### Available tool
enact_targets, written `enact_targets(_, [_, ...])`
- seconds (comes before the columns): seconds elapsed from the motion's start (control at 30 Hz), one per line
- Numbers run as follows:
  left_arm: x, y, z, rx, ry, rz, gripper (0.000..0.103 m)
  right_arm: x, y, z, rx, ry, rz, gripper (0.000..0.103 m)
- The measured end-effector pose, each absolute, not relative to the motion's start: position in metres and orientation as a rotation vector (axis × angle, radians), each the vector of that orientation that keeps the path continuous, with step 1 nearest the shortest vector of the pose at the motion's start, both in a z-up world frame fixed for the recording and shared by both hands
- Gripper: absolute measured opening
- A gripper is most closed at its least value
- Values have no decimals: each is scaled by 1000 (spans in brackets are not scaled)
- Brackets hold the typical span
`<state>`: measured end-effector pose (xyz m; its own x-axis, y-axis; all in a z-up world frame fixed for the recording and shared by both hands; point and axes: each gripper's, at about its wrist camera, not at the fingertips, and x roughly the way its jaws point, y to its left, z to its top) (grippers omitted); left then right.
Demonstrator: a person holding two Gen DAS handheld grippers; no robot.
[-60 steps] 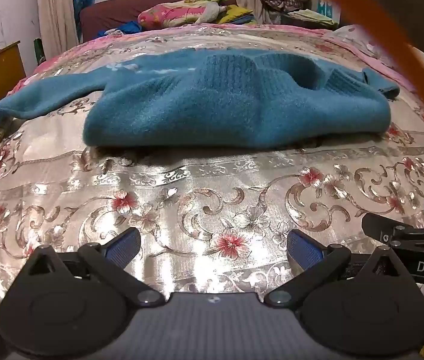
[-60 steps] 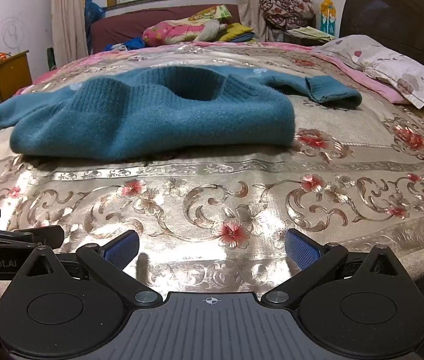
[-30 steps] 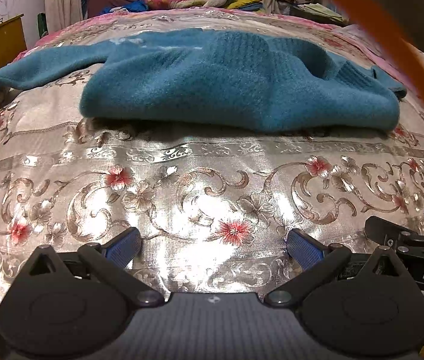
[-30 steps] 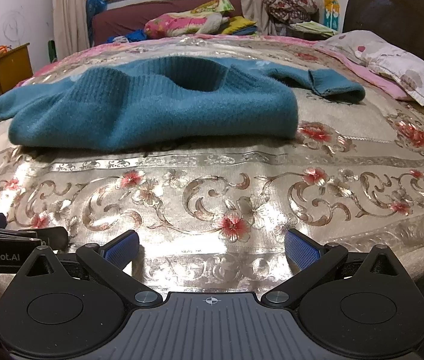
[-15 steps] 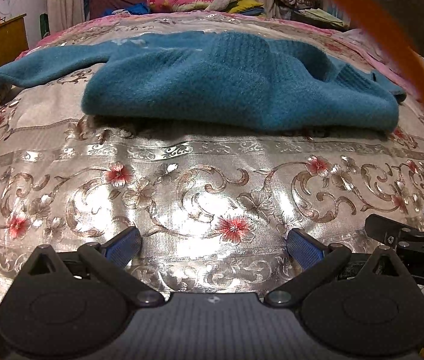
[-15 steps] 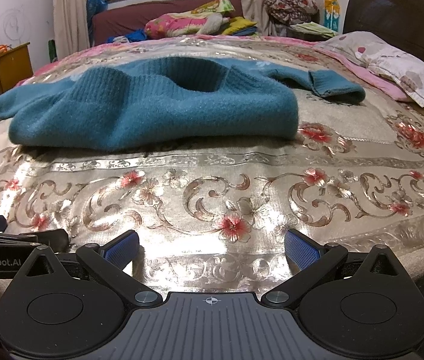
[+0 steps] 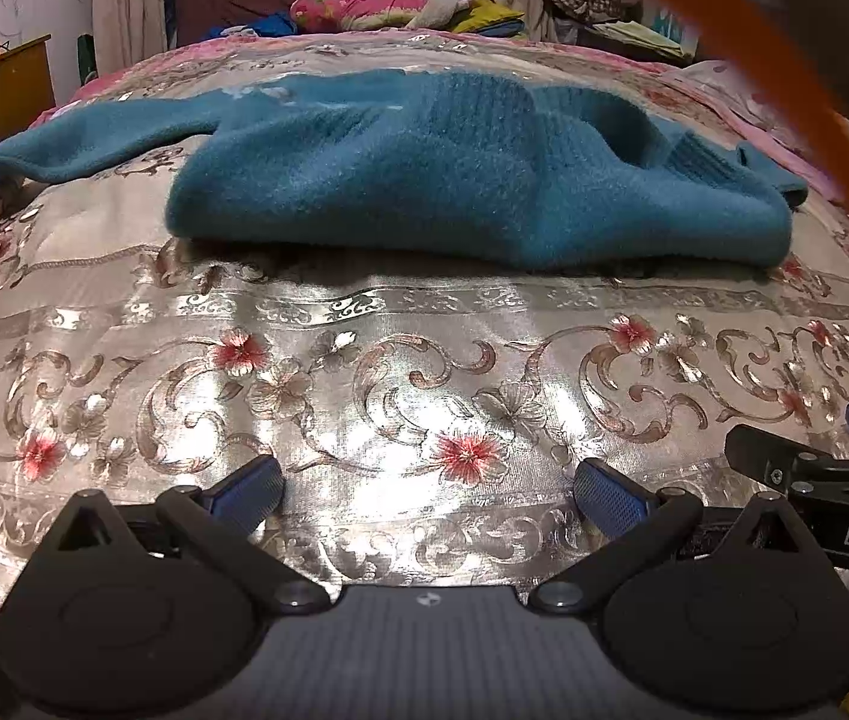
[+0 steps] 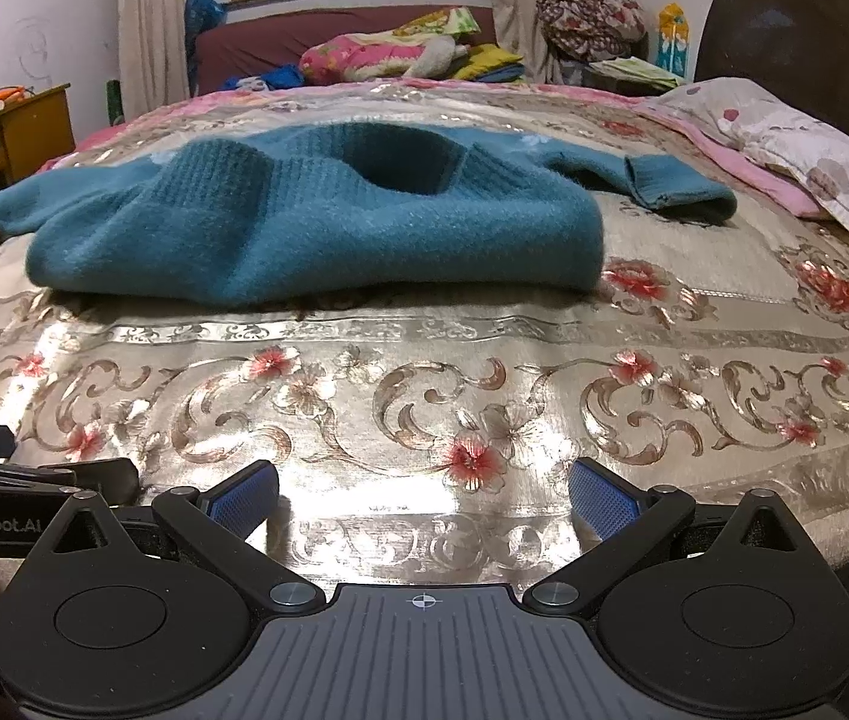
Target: Fold small clothes
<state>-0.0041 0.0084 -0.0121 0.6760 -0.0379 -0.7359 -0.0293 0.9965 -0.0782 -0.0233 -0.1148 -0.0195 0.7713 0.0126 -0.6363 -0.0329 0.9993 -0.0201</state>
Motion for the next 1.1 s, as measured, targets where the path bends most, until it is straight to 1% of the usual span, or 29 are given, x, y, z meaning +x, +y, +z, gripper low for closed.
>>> enact_targets(0.5, [-9, 9, -6, -73, 777, 9, 103, -23, -115, -20, -29, 684, 32, 102])
enact_targets(1.1, [-11, 6, -5, -51, 758, 7, 103, -23, -116, -19, -23, 671, 26, 101])
